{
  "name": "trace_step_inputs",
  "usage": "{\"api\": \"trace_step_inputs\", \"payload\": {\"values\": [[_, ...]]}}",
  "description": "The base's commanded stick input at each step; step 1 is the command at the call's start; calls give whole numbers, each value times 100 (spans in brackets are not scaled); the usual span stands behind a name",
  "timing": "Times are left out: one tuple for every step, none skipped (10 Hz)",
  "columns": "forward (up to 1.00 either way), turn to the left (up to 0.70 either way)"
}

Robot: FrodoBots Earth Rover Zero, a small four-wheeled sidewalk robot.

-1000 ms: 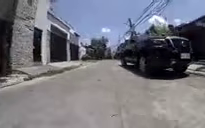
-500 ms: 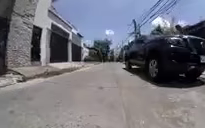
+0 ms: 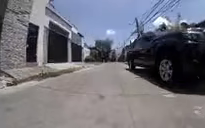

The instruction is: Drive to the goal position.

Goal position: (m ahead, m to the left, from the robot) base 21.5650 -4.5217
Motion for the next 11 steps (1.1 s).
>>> {"api": "trace_step_inputs", "payload": {"values": [[100, -19], [100, -35], [100, -35], [100, -19], [100, -3], [100, 5], [100, -11], [100, -33], [100, -15], [100, 3], [100, -19]]}}
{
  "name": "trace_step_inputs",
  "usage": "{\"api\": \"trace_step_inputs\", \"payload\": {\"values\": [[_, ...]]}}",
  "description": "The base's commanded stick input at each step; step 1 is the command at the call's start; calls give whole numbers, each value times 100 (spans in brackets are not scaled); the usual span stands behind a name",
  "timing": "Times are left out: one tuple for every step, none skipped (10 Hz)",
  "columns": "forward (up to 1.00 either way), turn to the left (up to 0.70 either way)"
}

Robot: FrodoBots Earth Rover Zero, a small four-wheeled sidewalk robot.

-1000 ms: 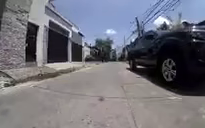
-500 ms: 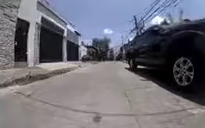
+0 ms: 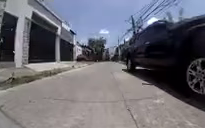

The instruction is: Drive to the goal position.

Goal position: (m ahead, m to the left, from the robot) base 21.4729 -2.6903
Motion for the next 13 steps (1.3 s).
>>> {"api": "trace_step_inputs", "payload": {"values": [[100, -35], [100, -35], [100, -34], [100, -21], [100, -8], [100, 5], [100, 5], [100, -13], [100, -35], [100, -35], [100, -13], [100, 5], [100, 5]]}}
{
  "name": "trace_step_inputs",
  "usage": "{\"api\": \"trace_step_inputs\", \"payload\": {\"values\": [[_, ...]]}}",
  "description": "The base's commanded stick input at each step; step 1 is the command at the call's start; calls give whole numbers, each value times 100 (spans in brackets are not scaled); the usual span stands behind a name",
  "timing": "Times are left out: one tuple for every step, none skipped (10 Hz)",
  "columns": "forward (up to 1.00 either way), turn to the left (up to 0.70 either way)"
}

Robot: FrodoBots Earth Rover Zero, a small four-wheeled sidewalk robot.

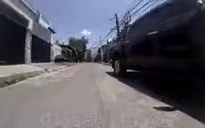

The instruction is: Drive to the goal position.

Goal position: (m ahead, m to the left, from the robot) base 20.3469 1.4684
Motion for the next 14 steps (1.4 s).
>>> {"api": "trace_step_inputs", "payload": {"values": [[100, 5], [100, 5], [100, 5], [100, 5], [100, 5], [100, 5], [100, 5], [100, 24], [100, 45], [100, 45], [100, 45], [100, 45], [100, 45], [100, 5]]}}
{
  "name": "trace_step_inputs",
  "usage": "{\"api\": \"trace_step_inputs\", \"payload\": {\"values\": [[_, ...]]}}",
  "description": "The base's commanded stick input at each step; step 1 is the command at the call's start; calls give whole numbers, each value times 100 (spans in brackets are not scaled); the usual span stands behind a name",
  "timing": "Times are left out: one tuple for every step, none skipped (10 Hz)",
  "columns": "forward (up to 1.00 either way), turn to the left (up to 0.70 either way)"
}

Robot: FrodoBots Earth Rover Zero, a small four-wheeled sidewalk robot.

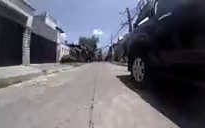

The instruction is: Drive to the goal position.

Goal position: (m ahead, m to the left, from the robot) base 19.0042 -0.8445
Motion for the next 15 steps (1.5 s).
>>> {"api": "trace_step_inputs", "payload": {"values": [[100, 5], [100, 5], [100, 5], [100, 5], [100, -2], [100, -10], [100, -17], [100, -24], [100, -31], [100, -35], [100, -35], [100, -35], [100, -35], [100, -35], [100, -35]]}}
